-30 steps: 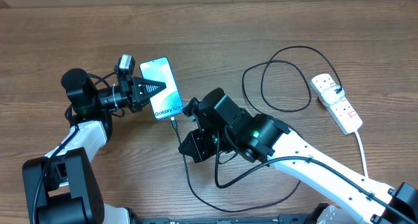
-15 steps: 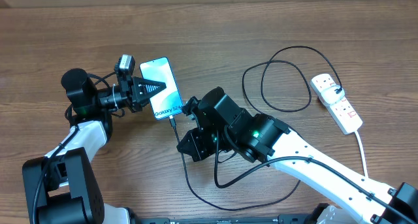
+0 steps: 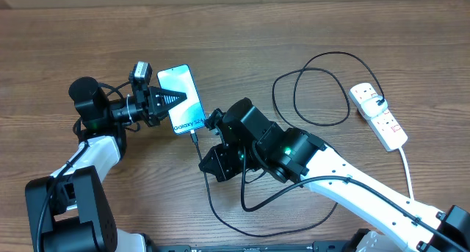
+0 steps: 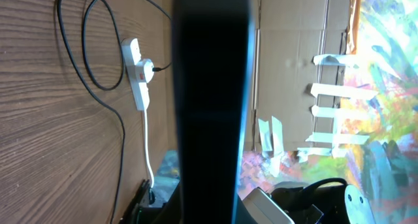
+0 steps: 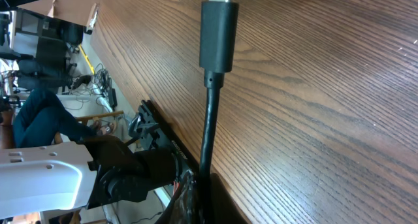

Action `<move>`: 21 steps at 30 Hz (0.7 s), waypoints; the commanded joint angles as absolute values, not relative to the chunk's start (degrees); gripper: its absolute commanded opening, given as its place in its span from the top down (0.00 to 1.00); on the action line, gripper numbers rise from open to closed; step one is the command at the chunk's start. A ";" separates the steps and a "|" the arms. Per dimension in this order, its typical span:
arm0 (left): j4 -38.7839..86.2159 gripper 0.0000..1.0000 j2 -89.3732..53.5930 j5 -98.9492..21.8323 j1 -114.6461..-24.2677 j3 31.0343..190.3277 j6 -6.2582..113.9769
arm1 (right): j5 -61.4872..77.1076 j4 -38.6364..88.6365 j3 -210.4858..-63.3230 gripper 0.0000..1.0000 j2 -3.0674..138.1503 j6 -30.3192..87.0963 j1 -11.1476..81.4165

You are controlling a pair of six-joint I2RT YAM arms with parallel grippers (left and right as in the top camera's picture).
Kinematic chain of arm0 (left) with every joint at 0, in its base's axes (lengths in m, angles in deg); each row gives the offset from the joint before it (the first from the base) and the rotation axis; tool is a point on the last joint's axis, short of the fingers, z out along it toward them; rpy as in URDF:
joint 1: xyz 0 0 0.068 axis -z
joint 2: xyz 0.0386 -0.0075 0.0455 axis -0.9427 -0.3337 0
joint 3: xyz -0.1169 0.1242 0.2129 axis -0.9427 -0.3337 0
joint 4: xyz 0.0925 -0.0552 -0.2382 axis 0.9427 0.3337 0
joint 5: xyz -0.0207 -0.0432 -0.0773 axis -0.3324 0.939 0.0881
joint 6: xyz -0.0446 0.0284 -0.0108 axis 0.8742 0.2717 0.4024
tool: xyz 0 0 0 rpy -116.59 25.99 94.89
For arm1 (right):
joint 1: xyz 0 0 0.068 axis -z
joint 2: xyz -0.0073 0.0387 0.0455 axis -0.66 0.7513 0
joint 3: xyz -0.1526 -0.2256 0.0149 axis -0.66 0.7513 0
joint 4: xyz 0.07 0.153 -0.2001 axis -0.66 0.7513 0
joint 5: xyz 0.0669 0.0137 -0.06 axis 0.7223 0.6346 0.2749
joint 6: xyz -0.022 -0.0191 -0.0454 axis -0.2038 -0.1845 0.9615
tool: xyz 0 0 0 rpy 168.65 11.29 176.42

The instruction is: Plug charger to phone and switch on socket

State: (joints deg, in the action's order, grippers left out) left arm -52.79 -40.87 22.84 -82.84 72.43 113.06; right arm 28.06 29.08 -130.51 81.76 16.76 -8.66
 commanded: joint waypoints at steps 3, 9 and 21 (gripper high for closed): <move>-53.17 0.96 -40.74 24.32 -82.43 73.72 114.26 | 28.54 28.81 -130.86 0.96 81.78 16.30 -8.50; -53.19 0.96 -40.74 24.32 -82.43 73.72 114.76 | 28.54 28.68 -130.86 0.96 81.78 16.30 -8.50; -53.19 0.96 -40.74 24.35 -82.43 73.72 114.72 | 28.32 28.20 -130.86 0.96 81.78 16.30 -8.50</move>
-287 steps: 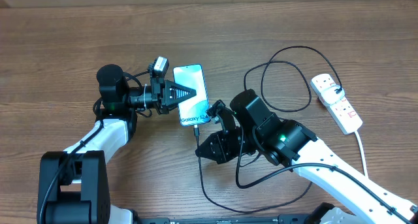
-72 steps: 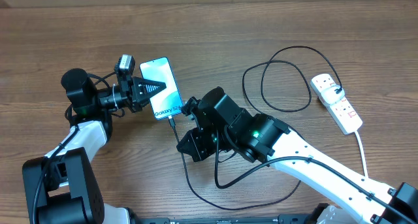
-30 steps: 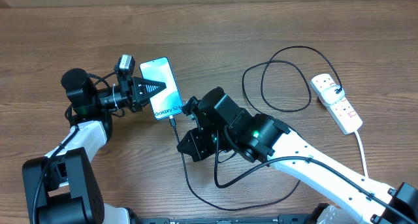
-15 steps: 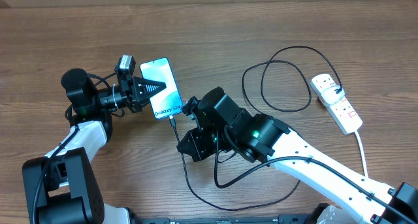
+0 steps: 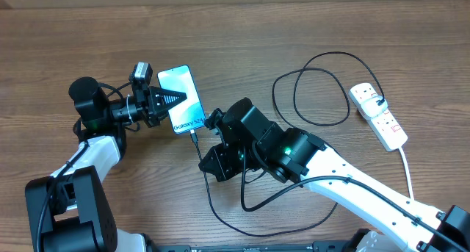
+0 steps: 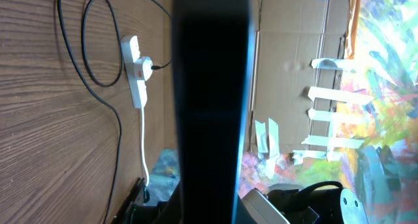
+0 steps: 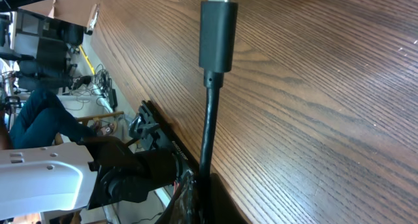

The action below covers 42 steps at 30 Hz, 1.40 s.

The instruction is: Plug charger to phone and switch on socket

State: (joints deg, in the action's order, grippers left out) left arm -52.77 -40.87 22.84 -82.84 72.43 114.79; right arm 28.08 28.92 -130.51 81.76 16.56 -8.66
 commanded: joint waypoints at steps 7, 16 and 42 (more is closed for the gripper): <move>-53.19 0.96 -40.74 24.35 -82.43 73.72 114.72 | 28.37 28.25 -130.86 0.96 83.40 15.86 -8.48; -53.19 0.96 -40.74 24.35 -82.43 73.72 107.51 | 28.34 27.98 -130.88 0.96 83.57 16.17 -8.44; -53.17 0.96 -40.74 24.30 -82.45 73.72 104.71 | 28.56 29.73 -130.88 0.96 83.57 16.80 -8.46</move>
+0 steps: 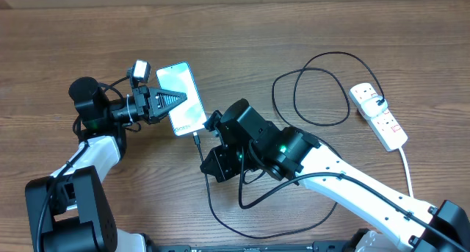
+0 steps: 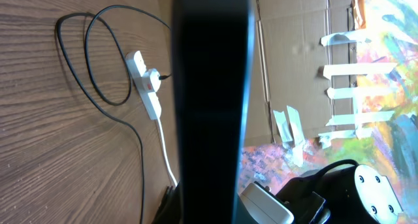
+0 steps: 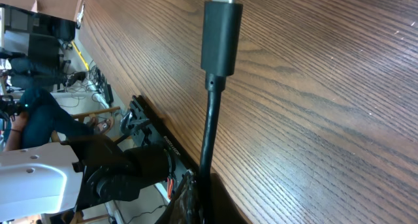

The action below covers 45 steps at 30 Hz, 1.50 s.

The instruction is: Plug charger to phone and switch on socket

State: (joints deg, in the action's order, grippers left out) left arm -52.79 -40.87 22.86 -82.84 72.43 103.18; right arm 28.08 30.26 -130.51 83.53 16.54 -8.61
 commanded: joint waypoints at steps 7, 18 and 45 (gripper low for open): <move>-53.19 0.96 -40.74 24.26 -82.41 73.72 105.04 | 28.59 29.08 -130.88 0.96 83.57 16.78 -8.46; -53.17 0.96 -40.74 23.65 -81.71 73.72 105.08 | 28.61 28.66 -130.88 0.96 83.57 16.78 -8.46; -53.17 0.96 -40.74 22.82 -81.71 73.72 107.57 | 29.44 28.66 -130.88 0.96 83.57 16.78 -8.46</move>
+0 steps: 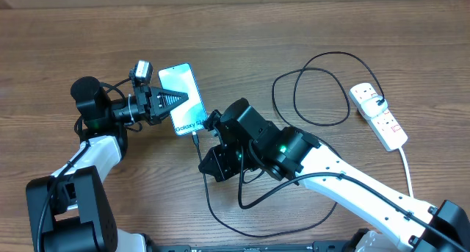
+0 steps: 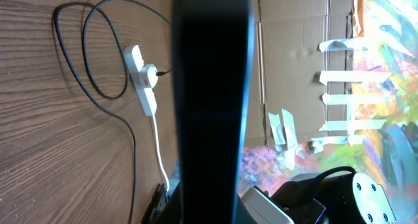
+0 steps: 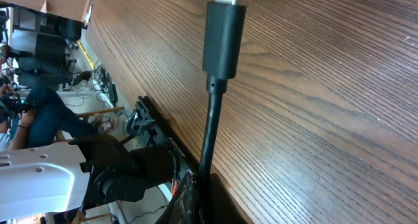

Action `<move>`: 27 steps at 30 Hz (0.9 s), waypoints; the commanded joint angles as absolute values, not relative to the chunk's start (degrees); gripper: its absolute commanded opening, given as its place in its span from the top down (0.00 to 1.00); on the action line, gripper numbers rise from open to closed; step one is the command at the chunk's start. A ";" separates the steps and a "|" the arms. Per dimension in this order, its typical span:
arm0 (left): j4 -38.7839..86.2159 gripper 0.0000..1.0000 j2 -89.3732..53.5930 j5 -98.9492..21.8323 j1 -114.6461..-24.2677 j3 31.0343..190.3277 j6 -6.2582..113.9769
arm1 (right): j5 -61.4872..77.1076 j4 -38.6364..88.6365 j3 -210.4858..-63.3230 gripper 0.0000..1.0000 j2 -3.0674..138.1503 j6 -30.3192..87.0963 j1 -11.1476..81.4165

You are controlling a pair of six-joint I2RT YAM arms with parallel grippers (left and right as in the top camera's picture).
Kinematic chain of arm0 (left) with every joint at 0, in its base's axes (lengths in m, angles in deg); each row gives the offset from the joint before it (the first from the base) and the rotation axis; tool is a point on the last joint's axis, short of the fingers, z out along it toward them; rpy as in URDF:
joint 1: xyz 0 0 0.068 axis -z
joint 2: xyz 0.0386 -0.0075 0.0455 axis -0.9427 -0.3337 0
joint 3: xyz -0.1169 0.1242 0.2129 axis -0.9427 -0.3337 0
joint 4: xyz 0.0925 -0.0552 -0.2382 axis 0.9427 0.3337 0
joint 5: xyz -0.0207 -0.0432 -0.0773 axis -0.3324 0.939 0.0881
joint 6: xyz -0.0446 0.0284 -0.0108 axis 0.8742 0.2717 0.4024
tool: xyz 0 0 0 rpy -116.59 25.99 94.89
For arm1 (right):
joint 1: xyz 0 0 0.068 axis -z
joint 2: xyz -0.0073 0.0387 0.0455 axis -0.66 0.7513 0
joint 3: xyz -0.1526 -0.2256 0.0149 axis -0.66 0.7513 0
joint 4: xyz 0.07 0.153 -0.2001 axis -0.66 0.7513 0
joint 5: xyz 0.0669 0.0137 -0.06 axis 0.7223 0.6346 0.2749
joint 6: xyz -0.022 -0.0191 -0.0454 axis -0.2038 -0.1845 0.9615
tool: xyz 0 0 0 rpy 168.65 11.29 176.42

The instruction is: Plug charger to phone and switch on socket

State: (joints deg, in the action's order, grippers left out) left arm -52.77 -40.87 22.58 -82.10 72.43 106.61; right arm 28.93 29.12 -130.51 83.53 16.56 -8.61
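Observation:
The phone, screen lit and facing up, is held edge-on by my left gripper, which is shut on it; in the left wrist view it is a dark bar. The black charger plug sits just below the phone's bottom edge. Whether it is seated in the port cannot be told. My right gripper is shut on the cable just behind the plug, whose metal tip shows at the top of the right wrist view. The white socket strip lies far right, with the charger's adapter plugged in.
The black cable loops across the table between the socket strip and my right arm, and another stretch trails toward the front edge. The strip's white lead runs off to the front right. A cardboard wall stands behind.
The phone in my left gripper has tilted back and shifted slightly right, so its screen text shows again. My right gripper, still holding the cable, has barely moved.
At the first two moments my left gripper held the phone and my right held the plug at its bottom edge. Then the phone was tilted a little up and left. Now it is back near its first pose, plug still at its bottom edge.

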 commanded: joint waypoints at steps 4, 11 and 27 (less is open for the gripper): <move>-53.17 0.96 -40.74 22.82 -81.71 73.72 108.49 | 29.44 28.66 -130.88 0.96 83.57 16.76 -8.46; -53.19 0.96 -40.74 24.00 -81.71 73.72 107.27 | 29.39 28.25 -130.88 0.96 83.57 16.78 -8.44; -53.21 0.96 -40.74 24.32 -81.73 73.72 104.78 | 32.65 27.76 -130.88 0.96 83.57 16.80 -5.40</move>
State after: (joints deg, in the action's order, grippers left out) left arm -52.82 -40.87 22.47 -82.10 72.43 106.72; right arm 30.38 28.95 -130.51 83.53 16.59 -7.56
